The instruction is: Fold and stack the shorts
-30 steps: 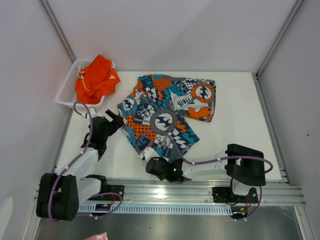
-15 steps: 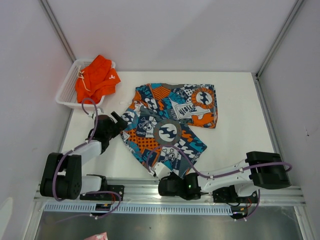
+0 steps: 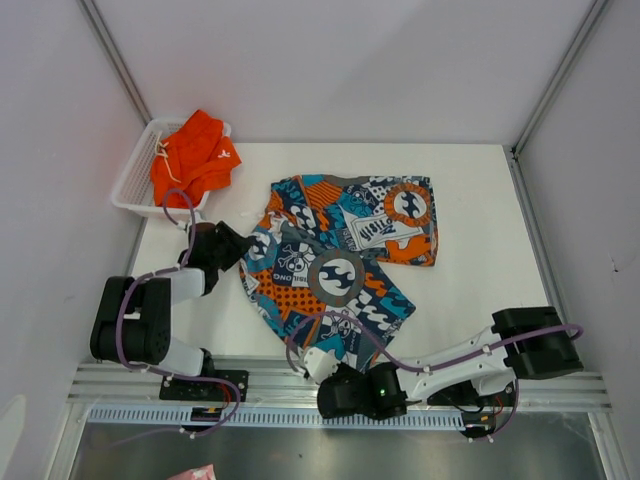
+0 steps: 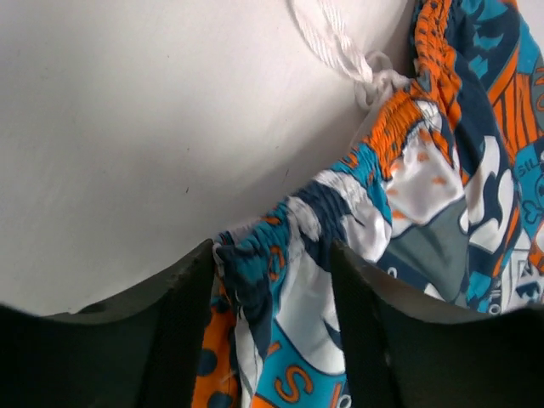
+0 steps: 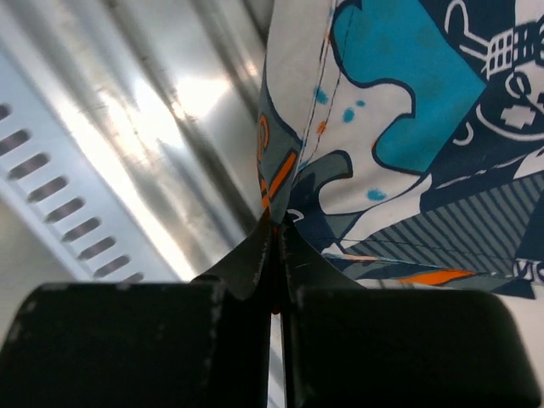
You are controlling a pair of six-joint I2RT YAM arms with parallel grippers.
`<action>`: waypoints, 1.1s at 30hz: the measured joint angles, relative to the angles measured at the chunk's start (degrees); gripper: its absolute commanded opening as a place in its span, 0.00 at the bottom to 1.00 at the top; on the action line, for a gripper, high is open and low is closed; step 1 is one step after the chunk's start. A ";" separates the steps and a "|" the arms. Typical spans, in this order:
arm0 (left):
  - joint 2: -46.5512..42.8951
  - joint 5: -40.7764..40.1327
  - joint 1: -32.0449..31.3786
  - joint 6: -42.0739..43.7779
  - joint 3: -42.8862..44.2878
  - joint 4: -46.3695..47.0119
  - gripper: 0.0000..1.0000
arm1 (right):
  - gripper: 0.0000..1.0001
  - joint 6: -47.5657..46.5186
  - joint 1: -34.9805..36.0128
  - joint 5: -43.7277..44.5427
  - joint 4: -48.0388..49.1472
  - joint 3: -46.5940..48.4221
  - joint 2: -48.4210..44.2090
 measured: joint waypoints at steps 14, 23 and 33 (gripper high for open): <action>-12.07 0.72 0.11 -1.55 -2.93 -9.42 0.00 | 0.00 -0.13 5.18 4.17 -9.07 4.39 -6.82; -29.59 -8.90 1.05 -8.87 5.44 -38.60 0.00 | 0.00 -3.82 -2.05 8.81 -19.58 11.06 -21.75; -37.07 -12.79 2.43 -21.77 7.69 -50.25 0.00 | 0.00 -14.62 -34.07 6.36 -20.79 18.75 -25.73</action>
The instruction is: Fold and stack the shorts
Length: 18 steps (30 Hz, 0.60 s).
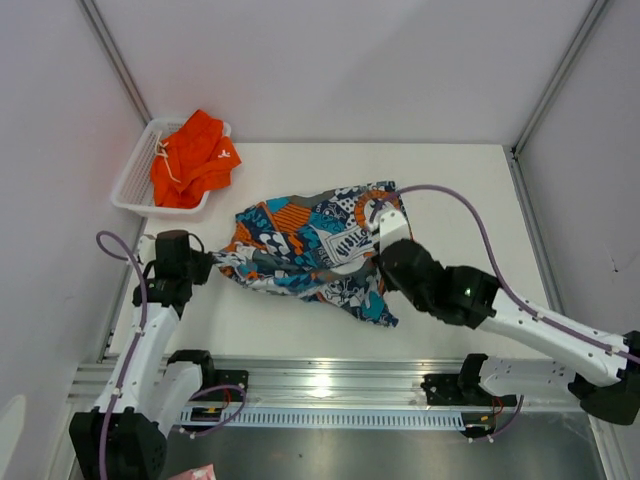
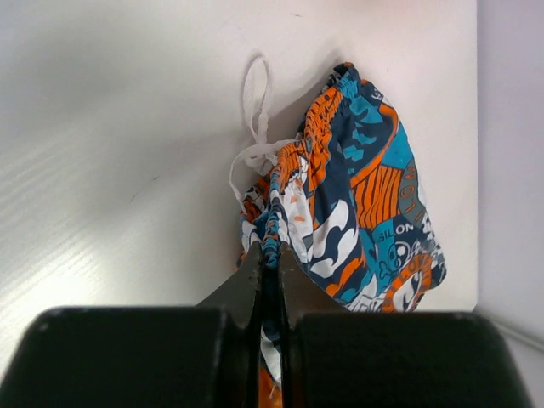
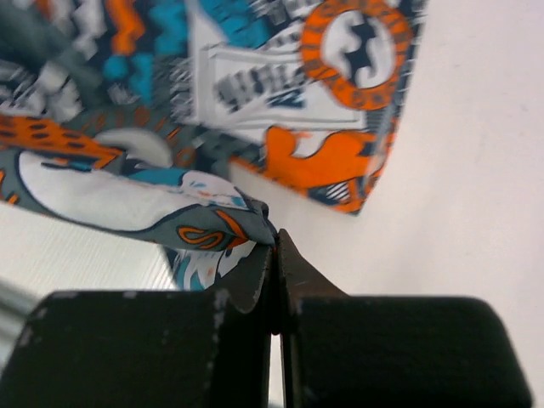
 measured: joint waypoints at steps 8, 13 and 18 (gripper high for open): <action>12.15 -1.14 0.55 -10.54 9.16 -3.98 0.00 | 0.00 -7.91 -21.84 -10.14 8.90 5.55 8.37; 18.58 -0.59 1.07 -15.87 13.73 -4.33 0.00 | 0.00 -12.50 -27.93 -17.05 13.84 9.18 13.73; 24.17 0.90 1.36 -19.10 17.94 -4.74 0.00 | 0.00 -14.97 -34.56 -24.04 17.20 16.81 21.27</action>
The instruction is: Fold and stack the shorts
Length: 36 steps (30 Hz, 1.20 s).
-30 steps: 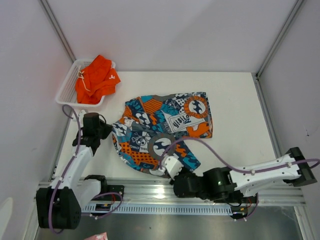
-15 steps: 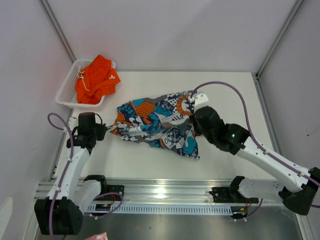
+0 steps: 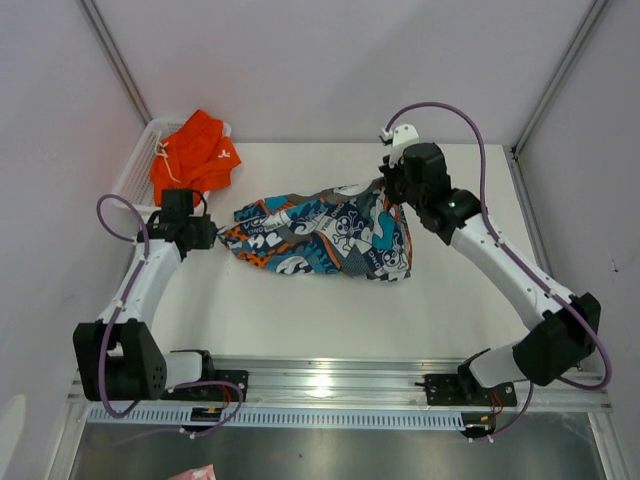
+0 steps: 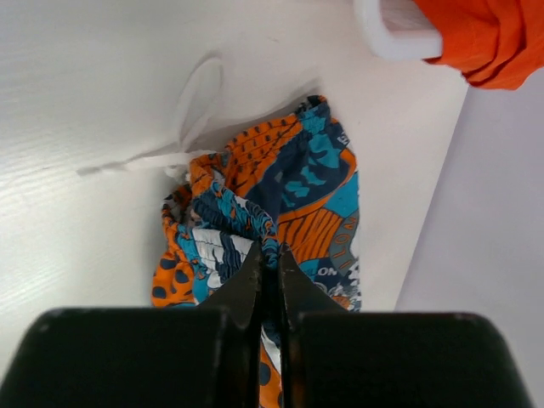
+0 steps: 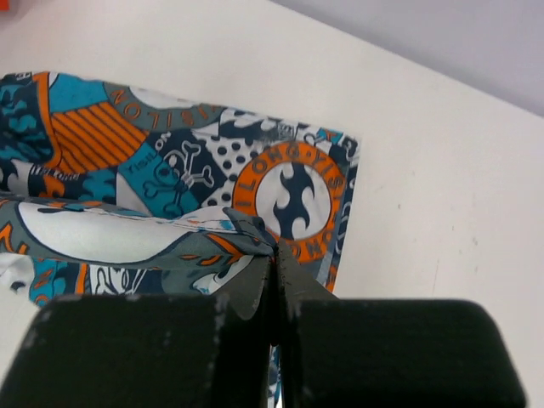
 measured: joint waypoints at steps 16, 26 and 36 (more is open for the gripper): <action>29.40 3.56 1.95 -2.58 27.52 -5.27 0.00 | 0.00 -1.14 -12.35 -15.21 5.14 12.83 26.18; 43.47 4.44 1.95 -2.56 42.60 -7.15 0.00 | 0.00 0.42 -12.96 -12.35 3.80 24.04 34.99; 47.60 3.69 0.98 4.04 44.52 5.20 0.99 | 0.21 4.04 -15.45 -5.60 -0.31 40.44 49.79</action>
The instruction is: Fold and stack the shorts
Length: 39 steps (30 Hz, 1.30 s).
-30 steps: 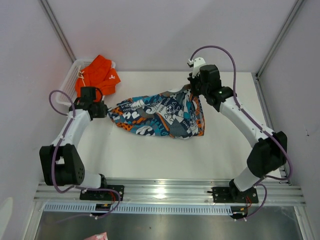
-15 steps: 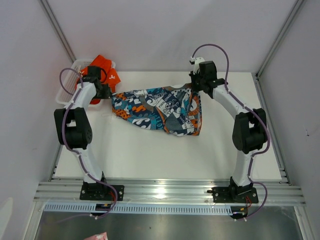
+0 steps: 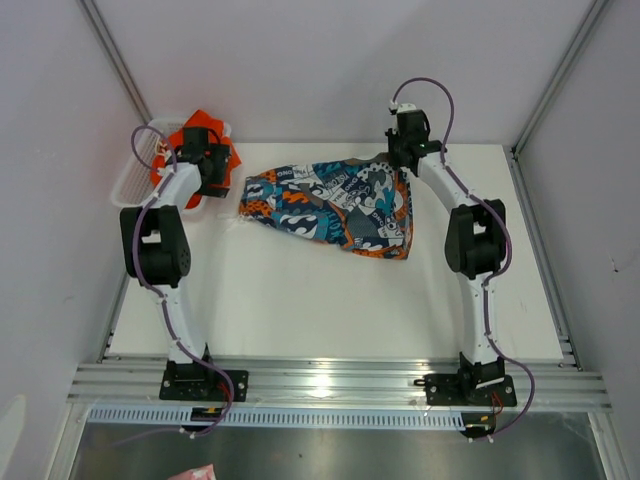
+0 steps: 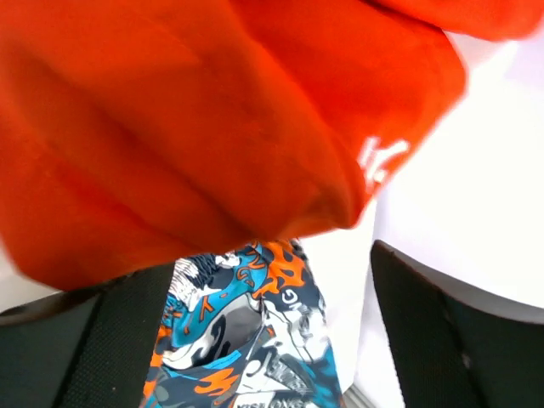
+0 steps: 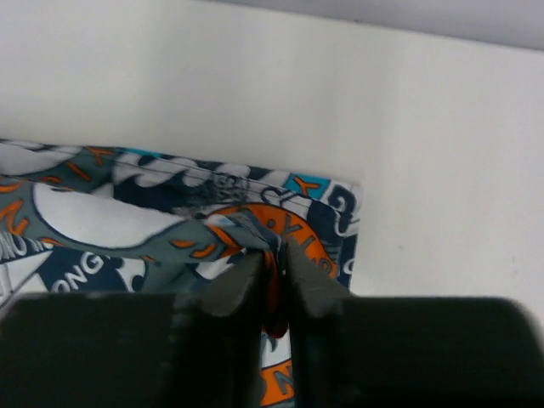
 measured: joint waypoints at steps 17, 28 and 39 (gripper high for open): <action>-9.22 9.62 -5.53 25.92 -10.95 19.06 0.99 | 0.82 8.87 -7.13 -16.31 -1.70 -11.65 -5.53; -6.93 16.63 -8.33 38.75 -10.40 21.70 0.99 | 0.64 17.53 -11.23 -30.62 6.47 -31.23 -11.61; -1.40 17.77 -8.46 42.49 -10.49 22.01 0.99 | 0.59 23.91 -10.78 -38.64 13.94 -51.25 -21.09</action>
